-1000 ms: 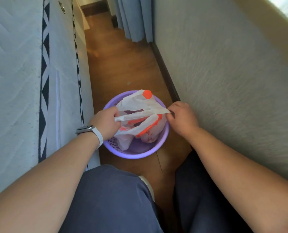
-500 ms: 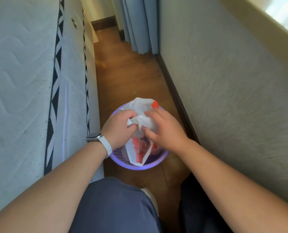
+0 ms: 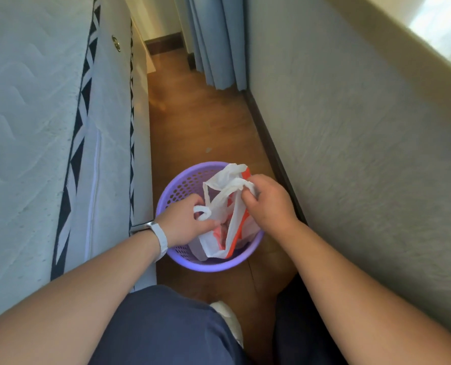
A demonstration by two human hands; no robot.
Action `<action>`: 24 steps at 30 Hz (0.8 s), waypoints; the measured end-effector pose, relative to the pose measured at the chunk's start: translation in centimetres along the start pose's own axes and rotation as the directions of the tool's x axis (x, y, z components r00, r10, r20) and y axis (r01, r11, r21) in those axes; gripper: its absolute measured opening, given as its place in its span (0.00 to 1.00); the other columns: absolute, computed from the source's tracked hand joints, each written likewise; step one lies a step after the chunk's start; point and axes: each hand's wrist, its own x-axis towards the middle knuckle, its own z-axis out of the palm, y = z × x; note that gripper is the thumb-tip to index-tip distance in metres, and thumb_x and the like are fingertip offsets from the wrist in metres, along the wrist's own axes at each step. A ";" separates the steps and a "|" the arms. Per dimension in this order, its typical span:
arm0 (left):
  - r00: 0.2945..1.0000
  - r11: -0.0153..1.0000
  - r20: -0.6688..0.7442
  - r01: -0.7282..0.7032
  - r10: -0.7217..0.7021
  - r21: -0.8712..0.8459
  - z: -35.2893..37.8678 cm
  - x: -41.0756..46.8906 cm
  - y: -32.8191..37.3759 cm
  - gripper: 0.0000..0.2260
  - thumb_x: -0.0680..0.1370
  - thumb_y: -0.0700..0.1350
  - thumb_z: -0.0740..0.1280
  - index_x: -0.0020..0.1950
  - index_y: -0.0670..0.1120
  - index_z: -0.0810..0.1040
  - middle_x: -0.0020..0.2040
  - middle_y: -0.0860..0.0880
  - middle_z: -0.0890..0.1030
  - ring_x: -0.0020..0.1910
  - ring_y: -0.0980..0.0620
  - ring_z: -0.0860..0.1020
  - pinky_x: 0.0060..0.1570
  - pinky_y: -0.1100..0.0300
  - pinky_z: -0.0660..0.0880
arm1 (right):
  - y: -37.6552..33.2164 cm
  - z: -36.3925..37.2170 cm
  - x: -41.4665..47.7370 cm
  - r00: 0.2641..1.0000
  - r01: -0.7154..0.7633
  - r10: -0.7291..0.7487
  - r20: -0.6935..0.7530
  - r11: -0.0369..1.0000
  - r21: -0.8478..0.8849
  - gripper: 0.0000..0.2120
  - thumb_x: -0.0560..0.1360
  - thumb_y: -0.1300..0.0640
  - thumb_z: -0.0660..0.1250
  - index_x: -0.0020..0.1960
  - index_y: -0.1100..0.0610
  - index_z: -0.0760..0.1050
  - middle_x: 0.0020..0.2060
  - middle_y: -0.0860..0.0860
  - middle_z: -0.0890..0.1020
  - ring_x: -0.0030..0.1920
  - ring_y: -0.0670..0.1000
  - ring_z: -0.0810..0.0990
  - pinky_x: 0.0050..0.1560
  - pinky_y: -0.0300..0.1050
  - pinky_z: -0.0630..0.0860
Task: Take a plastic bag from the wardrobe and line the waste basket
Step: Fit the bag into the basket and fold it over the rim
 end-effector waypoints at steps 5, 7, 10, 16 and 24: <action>0.998 0.995 0.055 -0.012 0.006 0.102 0.1 0.3 -0.7 0.06 0.73 0.47 0.68 0.39 0.49 0.73 0.39 0.49 0.79 0.43 0.46 0.78 0.44 0.52 0.74 | 0.1 -1.6 -0.1 0.992 -0.107 0.108 -0.060 0.994 0.028 0.08 0.78 0.52 0.63 0.46 0.56 0.76 0.40 0.50 0.80 0.41 0.52 0.78 0.41 0.51 0.77; 1.000 0.989 0.020 -0.014 0.011 0.146 -0.4 0.5 -1.0 0.06 0.73 0.45 0.66 0.37 0.48 0.72 0.39 0.48 0.79 0.43 0.44 0.78 0.43 0.52 0.74 | 0.8 -2.3 -0.1 0.980 -0.172 0.175 -0.096 0.984 0.043 0.07 0.78 0.53 0.63 0.46 0.57 0.76 0.39 0.51 0.79 0.40 0.54 0.78 0.41 0.53 0.77; 0.992 0.984 -0.122 0.037 -0.017 0.171 -1.5 0.8 -1.7 0.08 0.71 0.53 0.64 0.39 0.49 0.72 0.41 0.47 0.79 0.42 0.42 0.77 0.39 0.54 0.73 | 2.1 -3.4 -0.2 0.947 -0.279 0.280 -0.161 0.960 0.029 0.08 0.78 0.53 0.63 0.47 0.57 0.76 0.39 0.52 0.80 0.40 0.55 0.79 0.42 0.54 0.78; 0.939 0.962 -0.319 0.194 -0.126 0.191 -2.8 0.1 -2.5 0.04 0.74 0.49 0.61 0.42 0.50 0.69 0.38 0.49 0.73 0.38 0.42 0.73 0.36 0.56 0.67 | 2.6 -3.8 -0.9 0.931 -0.347 0.340 -0.132 0.937 -0.033 0.09 0.79 0.49 0.60 0.45 0.53 0.74 0.37 0.49 0.79 0.39 0.54 0.80 0.41 0.53 0.79; 0.918 0.958 -0.359 0.241 -0.171 0.157 -2.9 -0.2 -2.7 0.09 0.70 0.48 0.65 0.48 0.51 0.70 0.43 0.48 0.76 0.40 0.43 0.76 0.40 0.52 0.76 | 2.9 -4.5 -1.5 0.895 -0.429 0.431 -0.115 0.902 0.038 0.05 0.75 0.52 0.63 0.47 0.53 0.75 0.38 0.48 0.79 0.41 0.54 0.80 0.43 0.52 0.78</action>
